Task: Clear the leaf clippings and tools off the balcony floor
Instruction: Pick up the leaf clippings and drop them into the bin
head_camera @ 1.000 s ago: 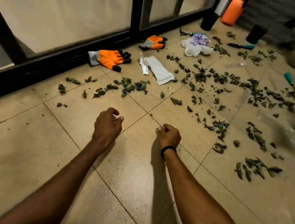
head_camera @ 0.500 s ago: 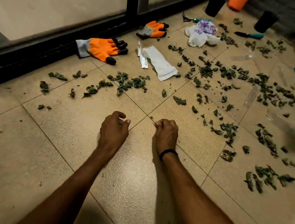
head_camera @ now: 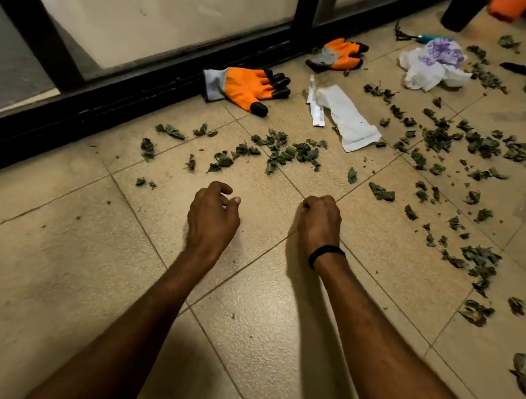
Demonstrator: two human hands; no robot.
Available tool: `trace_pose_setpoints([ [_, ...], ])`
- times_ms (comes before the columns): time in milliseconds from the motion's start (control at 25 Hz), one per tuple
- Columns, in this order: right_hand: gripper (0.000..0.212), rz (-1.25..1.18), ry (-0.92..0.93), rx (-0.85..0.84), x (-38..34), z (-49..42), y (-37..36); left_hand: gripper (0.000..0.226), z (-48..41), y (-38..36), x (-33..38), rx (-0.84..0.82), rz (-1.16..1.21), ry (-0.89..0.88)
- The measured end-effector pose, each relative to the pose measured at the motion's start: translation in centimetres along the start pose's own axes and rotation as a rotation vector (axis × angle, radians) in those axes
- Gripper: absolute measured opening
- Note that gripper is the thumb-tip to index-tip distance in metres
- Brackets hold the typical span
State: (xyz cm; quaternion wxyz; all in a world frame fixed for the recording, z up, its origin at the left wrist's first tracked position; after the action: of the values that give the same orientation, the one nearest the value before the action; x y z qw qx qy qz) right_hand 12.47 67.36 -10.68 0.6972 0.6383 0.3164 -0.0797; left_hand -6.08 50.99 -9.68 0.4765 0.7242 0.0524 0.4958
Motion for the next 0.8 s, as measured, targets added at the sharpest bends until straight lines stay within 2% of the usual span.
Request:
trace_pose_setpoints([
  [120,0.027,0.027,0.045,-0.028,-2.2,-0.4,-0.3,0.036,-2.5,1.9,-1.9,0.035,-0.103,0.063],
  [280,0.017,-0.206,-0.029,-0.06,-3.9,-2.7,-0.3,0.053,-5.1,1.9,-1.8,-0.025,-0.257,0.028],
  [440,0.046,-0.201,0.023,-0.214,-7.7,-5.4,-3.1,0.055,-7.1,0.8,-0.1,-0.033,-0.308,-0.055],
  [520,0.043,-0.136,0.048,-0.262,-8.3,-6.2,-4.7,0.057,-7.9,-0.3,0.4,-0.052,-0.351,-0.082],
  [640,0.02,-0.092,0.131,-0.172,-8.2,-6.2,-4.5,0.058,-9.2,-2.1,1.4,-0.083,-0.435,-0.137],
  [800,0.02,-0.224,0.048,-0.017,-5.0,-7.5,-1.3,0.05,-10.8,-4.8,2.8,-0.123,-0.503,-0.234],
])
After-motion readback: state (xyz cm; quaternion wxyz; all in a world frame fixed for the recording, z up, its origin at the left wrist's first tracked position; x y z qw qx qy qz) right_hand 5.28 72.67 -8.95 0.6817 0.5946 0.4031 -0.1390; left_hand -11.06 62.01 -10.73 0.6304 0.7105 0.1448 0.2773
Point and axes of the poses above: each hand's wrist, its own z-axis away from the middle knuckle, its own y-axis out of the back of the hand, x = y × z, the point moved 10 cm from there along -z, towards the middle knuckle, and after that the axes turned 10 degrees about -z, right-handed, at the moved point
